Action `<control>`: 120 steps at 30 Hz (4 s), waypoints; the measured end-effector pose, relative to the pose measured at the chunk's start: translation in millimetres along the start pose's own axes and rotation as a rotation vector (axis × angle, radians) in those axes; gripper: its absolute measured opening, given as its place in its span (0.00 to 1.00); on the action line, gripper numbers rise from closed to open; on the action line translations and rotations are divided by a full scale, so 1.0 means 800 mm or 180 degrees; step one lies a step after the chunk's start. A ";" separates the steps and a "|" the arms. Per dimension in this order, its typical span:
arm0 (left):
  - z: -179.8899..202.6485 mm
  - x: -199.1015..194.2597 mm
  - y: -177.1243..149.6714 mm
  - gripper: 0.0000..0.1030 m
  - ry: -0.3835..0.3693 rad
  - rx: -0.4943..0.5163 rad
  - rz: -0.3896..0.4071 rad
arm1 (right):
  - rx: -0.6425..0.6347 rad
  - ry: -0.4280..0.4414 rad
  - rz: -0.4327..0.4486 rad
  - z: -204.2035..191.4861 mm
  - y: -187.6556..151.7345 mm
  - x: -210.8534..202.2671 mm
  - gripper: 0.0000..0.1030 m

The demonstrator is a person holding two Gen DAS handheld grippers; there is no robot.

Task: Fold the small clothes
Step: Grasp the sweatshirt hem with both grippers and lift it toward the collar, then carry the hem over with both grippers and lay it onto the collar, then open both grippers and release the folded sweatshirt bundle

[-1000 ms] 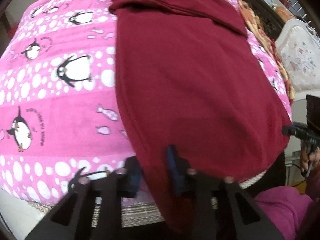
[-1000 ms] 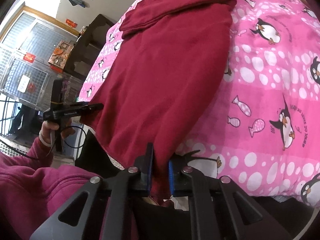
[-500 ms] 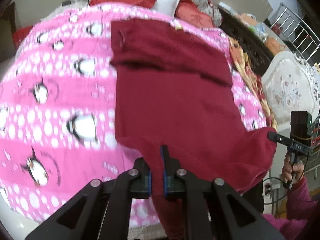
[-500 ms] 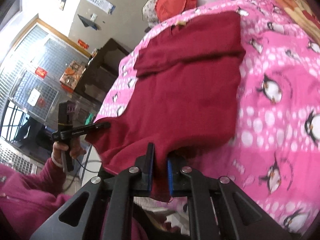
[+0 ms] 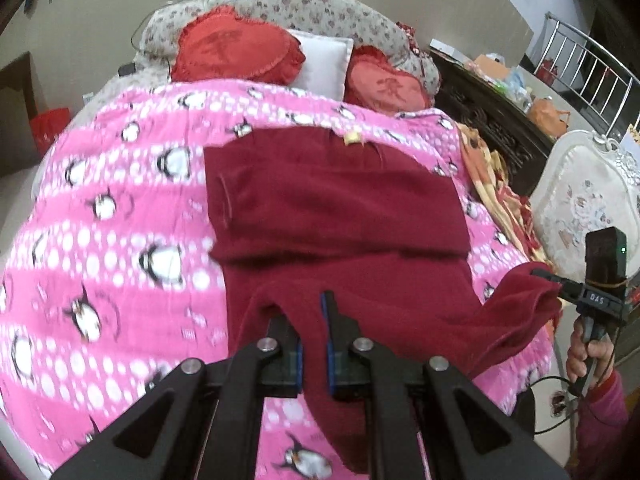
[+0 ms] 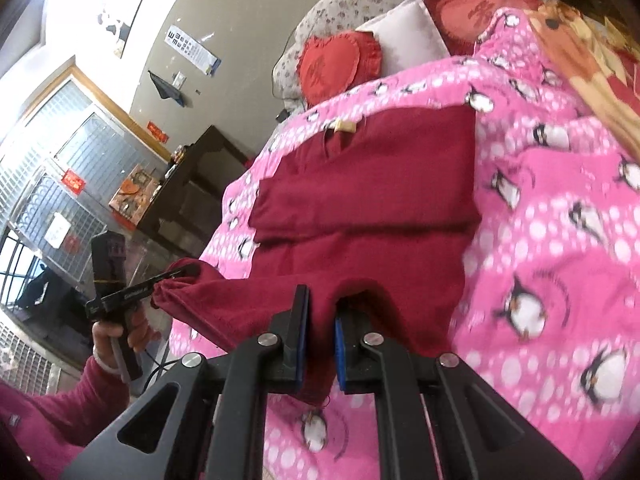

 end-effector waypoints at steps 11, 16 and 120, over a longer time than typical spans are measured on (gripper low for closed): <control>0.002 0.057 0.085 0.07 0.0005 -0.0126 0.0167 | 0.0044 -0.0169 0.0095 0.051 0.080 0.039 0.00; -0.003 0.092 0.126 0.07 -0.0011 -0.0270 0.0207 | 0.0101 -0.0299 0.0122 0.084 0.112 0.062 0.00; -0.073 0.166 0.026 0.90 0.0757 -0.0417 -0.0334 | -0.0762 -0.0562 -0.0658 -0.039 0.142 0.245 0.18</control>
Point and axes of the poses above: each gripper's, at about its wrist camera, not at the fingertips, and x roughly the way its jaws point, z to its right, y to its top, the point moved 2 cm from there along x, roughly the way its jaws point, and after that the axes turned 14 degrees about -x, right-handed, at the moved point
